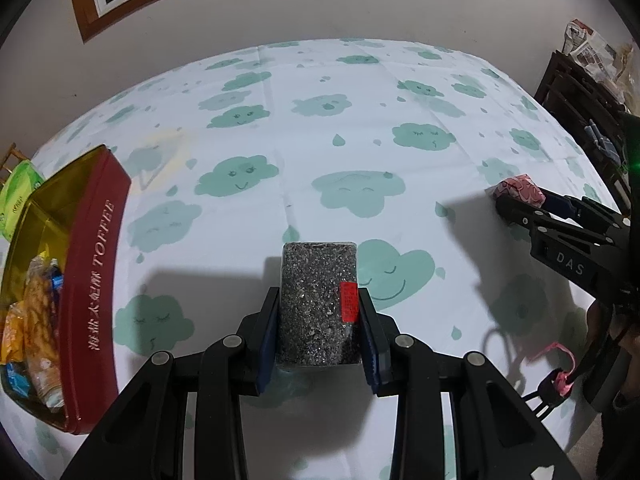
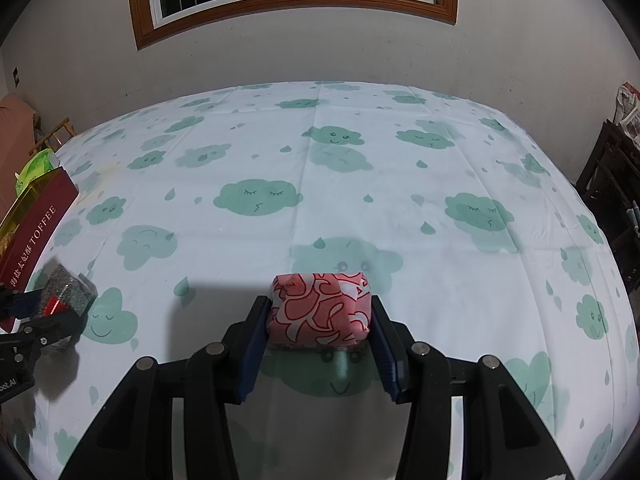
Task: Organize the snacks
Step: 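Carry the dark candy packet over the tin with the left tool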
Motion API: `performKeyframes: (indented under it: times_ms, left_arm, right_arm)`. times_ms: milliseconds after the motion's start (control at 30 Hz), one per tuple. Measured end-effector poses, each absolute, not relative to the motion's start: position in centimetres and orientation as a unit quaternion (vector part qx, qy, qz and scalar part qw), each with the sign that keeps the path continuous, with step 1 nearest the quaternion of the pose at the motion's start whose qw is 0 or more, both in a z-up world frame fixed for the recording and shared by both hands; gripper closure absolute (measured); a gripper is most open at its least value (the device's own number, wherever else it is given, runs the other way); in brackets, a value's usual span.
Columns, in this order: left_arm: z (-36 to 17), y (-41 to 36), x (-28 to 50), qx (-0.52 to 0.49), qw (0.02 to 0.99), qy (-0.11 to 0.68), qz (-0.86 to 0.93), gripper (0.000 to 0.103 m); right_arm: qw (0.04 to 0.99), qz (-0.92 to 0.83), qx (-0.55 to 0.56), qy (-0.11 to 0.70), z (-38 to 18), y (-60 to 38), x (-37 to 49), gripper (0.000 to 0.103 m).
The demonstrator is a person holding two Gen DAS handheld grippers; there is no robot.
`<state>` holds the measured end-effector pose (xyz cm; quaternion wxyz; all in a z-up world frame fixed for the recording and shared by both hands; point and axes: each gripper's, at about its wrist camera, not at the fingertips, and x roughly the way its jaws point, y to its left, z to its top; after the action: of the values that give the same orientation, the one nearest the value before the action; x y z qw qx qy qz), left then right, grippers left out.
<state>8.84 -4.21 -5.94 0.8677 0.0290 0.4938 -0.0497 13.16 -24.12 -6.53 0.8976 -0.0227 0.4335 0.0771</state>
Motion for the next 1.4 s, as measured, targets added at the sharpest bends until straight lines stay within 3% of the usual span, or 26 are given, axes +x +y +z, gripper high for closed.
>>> performKeyframes:
  times_ms: [1400]
  left_arm:
    - [-0.4,6.9,6.6,0.025,0.895,0.438,0.079,0.071]
  right_arm:
    - [0.897,0.075,-0.027,0.434,-6.6,-24.2,13.2,0.054]
